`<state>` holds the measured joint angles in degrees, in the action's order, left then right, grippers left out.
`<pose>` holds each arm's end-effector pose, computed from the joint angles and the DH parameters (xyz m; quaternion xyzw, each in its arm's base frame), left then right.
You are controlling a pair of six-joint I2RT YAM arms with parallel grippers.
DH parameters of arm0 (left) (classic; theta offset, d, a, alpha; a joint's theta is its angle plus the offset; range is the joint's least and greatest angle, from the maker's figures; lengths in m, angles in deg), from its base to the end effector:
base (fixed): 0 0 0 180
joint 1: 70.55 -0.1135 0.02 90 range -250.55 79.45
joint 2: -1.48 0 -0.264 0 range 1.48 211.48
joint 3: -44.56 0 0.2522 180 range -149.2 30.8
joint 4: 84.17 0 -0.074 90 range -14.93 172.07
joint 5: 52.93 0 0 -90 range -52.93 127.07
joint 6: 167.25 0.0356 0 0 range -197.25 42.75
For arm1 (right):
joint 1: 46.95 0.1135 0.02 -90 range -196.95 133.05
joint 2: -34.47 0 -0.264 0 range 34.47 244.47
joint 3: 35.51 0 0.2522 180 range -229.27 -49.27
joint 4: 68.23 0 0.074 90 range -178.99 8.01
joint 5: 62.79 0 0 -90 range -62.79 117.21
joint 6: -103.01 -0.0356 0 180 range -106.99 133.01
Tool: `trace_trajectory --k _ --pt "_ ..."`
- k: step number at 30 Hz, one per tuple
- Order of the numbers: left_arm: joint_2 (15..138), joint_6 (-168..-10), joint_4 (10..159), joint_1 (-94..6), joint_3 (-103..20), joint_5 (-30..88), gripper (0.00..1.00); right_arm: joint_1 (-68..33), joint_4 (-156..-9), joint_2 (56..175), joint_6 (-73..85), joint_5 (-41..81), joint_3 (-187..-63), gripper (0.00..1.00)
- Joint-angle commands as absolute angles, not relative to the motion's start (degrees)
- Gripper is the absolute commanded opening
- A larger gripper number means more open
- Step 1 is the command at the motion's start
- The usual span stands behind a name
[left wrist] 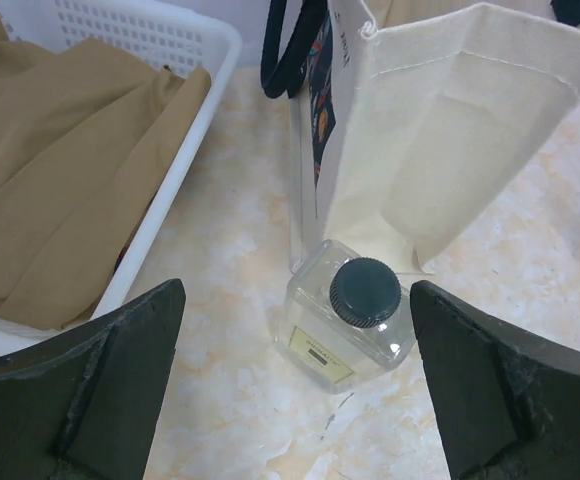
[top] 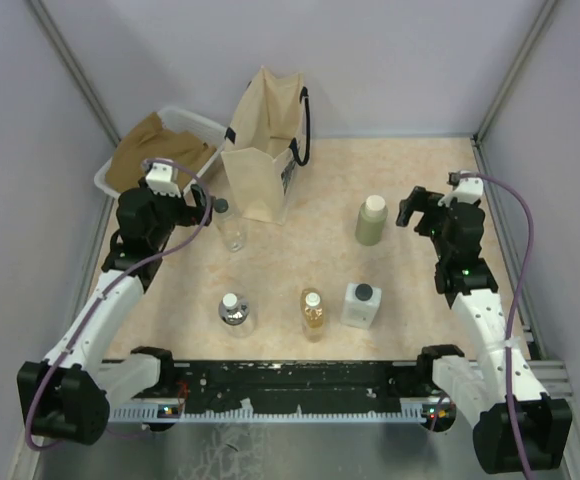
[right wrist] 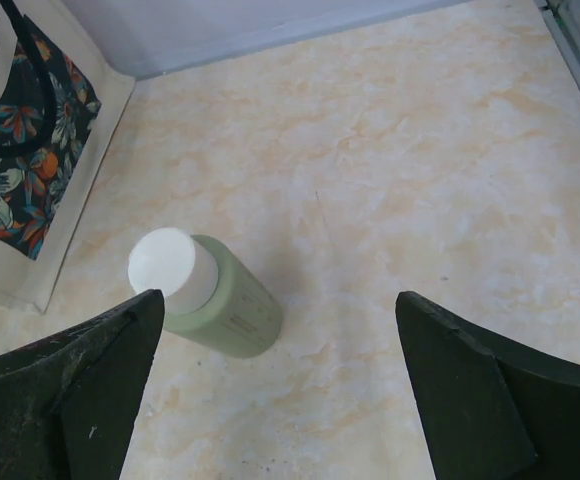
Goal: Place the personal care products into the canvas bag
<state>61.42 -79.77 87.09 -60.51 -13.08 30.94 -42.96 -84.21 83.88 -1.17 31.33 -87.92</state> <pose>0.2427 -0.0468 0.3109 0.0845 0.7669 -0.1105 0.6266 0.2065 0.0118 0.3026 0.0917 0.7769 0.0705 0.6189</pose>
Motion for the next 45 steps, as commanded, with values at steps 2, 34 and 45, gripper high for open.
trace_trajectory --k 2,34,45 --pt "61.0 -78.6 88.1 -60.1 -15.5 28.7 0.99 -42.7 -85.9 83.6 -0.7 29.0 -90.8 0.99" --pt "110.9 -52.2 65.9 -46.2 -76.2 9.1 0.99 -42.6 -88.9 86.1 2.1 28.4 -91.0 0.99" --pt "114.7 -50.0 64.5 -43.5 -74.0 16.2 0.98 -42.6 -88.9 86.9 2.1 28.5 -91.3 0.99"
